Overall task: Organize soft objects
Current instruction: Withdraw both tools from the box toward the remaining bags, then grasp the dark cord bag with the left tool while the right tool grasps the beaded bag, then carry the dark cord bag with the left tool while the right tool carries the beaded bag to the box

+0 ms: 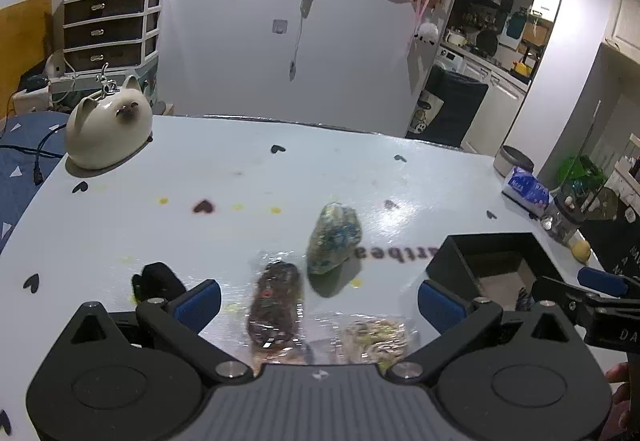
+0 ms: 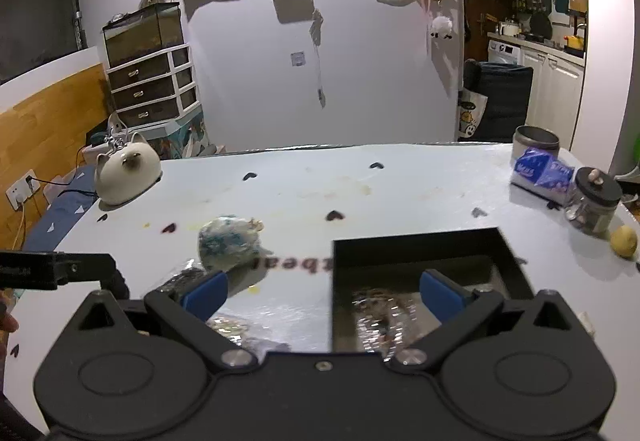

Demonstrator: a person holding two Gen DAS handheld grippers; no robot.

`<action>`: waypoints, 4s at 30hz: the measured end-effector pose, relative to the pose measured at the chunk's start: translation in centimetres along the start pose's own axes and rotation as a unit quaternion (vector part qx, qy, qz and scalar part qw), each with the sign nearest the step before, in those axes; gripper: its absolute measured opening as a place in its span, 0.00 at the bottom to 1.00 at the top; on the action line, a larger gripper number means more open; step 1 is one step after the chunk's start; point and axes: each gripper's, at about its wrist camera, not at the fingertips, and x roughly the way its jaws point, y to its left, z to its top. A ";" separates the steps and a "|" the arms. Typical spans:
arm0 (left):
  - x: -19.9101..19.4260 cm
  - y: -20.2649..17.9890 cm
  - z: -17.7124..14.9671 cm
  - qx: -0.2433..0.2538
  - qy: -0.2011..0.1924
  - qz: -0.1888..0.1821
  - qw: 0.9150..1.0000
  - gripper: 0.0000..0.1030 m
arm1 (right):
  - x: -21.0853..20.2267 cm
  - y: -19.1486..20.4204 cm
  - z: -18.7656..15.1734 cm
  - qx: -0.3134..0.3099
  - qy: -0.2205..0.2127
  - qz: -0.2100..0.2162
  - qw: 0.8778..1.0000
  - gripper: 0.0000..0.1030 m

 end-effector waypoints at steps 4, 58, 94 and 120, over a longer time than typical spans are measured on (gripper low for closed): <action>0.3 1.9 0.2 0.009 0.008 -0.009 1.000 1.00 | 0.6 2.0 -0.4 0.007 0.003 -0.006 1.000 1.00; 15.6 7.6 0.9 0.051 0.178 -0.032 0.982 0.39 | 14.9 10.3 -3.3 0.046 0.266 -0.009 0.963 0.85; 2.4 6.7 0.9 -0.045 0.013 -0.020 0.999 0.38 | 4.9 7.3 0.6 0.031 0.073 0.081 0.994 0.63; 4.4 -10.7 0.6 -0.075 0.002 -0.064 0.995 0.38 | 1.6 -11.7 2.7 0.076 0.043 0.080 0.993 0.63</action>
